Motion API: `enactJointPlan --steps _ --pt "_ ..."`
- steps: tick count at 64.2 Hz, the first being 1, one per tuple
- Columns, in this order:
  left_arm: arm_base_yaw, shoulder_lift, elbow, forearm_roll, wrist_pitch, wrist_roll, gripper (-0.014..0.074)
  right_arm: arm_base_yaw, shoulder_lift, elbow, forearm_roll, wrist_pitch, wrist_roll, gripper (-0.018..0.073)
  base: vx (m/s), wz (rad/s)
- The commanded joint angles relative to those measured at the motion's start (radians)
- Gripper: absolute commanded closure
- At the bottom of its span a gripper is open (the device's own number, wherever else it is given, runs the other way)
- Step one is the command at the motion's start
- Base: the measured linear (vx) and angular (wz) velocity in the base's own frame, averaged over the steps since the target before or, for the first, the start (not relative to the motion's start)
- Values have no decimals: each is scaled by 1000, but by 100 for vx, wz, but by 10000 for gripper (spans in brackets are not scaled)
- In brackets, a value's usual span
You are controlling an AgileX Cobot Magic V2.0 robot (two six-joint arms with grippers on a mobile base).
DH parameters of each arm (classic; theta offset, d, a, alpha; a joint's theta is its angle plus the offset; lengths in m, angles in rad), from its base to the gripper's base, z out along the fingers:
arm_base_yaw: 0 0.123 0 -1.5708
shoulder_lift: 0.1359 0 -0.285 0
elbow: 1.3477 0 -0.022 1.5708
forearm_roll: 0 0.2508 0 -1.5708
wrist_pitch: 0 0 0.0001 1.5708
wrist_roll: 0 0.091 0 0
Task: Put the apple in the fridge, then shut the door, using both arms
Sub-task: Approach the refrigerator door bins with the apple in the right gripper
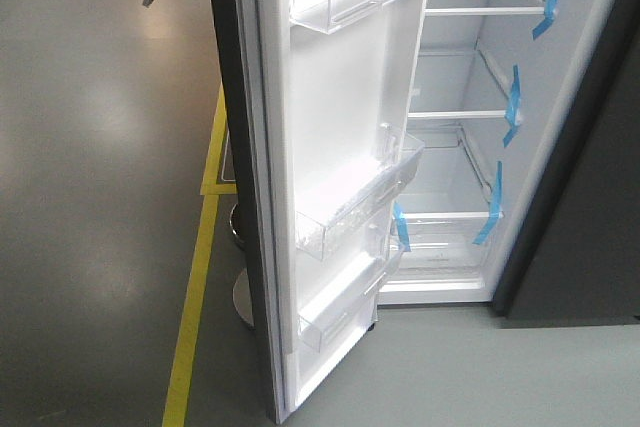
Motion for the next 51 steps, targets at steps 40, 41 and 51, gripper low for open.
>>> enactJointPlan --steps 40,41,51 --pt "-5 -6 28 0 -75 0 602 -4 -26 -32 -12 -83 -2 568 8 1" --pt "-5 -6 28 0 -75 0 602 -4 -26 -32 -12 -83 -2 568 8 0" --pt "-5 -6 28 0 -75 0 602 -4 -26 -32 -12 -83 -2 568 8 0"
